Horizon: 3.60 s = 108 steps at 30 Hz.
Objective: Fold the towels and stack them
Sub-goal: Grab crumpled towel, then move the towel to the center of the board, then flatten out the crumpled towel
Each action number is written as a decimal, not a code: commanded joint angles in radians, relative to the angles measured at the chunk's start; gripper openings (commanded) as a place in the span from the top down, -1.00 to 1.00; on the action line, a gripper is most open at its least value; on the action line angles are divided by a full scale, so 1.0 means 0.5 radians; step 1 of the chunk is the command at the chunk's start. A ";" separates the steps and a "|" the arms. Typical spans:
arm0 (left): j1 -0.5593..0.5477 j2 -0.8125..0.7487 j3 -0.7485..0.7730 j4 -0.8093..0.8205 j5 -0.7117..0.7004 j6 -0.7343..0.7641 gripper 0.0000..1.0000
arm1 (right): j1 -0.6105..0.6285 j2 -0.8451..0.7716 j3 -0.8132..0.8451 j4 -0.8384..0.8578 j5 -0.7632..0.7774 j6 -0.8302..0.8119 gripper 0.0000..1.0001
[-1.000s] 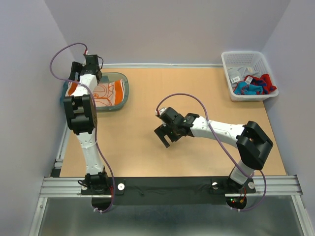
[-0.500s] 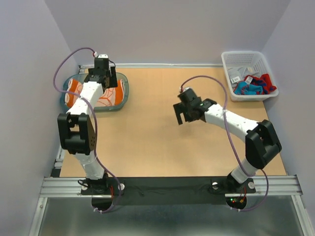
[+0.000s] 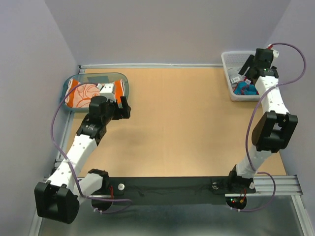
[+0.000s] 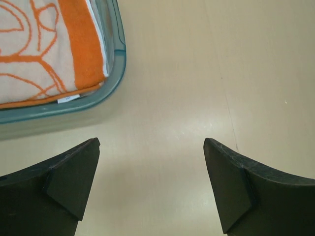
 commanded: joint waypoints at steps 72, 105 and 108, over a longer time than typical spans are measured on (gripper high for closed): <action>-0.041 -0.137 -0.342 0.403 0.140 -0.036 -0.97 | 2.047 -0.666 -1.394 0.313 -1.308 -0.016 0.31; -0.747 2.090 1.620 -0.033 -0.526 -0.091 -0.09 | 0.715 -0.043 -0.873 0.509 -0.510 -0.049 -0.35; -0.750 2.216 1.749 -0.070 -0.538 -0.079 -0.07 | 0.712 0.009 -0.833 0.534 -0.507 -0.058 -0.35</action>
